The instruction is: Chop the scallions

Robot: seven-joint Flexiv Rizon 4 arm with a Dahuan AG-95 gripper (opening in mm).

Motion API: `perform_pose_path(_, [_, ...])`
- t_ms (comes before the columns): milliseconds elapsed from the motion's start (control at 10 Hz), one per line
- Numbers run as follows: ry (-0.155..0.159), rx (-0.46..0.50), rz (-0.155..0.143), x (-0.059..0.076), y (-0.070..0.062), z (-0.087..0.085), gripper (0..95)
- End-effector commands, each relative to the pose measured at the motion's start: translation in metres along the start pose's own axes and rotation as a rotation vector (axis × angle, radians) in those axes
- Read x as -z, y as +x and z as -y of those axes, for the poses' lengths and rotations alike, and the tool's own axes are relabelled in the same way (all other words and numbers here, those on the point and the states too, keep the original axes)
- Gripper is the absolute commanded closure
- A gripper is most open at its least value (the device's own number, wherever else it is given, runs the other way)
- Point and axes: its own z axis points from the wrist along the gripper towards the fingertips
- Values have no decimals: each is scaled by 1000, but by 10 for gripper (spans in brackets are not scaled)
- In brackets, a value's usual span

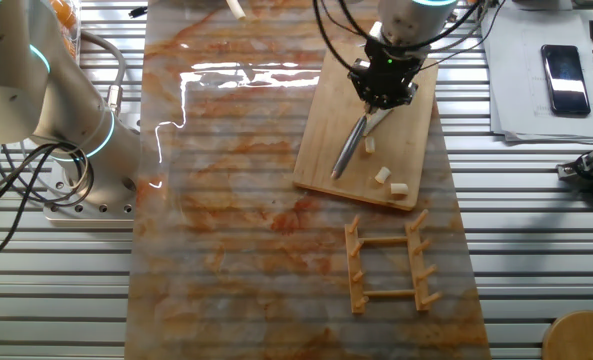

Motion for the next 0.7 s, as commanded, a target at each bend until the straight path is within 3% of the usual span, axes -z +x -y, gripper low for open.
perform_pose_path(100, [23, 44, -6, -3, -1, 2, 950])
perform_pose_path(300, [14, 46, 17, -7, -3, 5, 950])
perform_pose_path(700, [13, 49, 18, -11, -11, 0, 950])
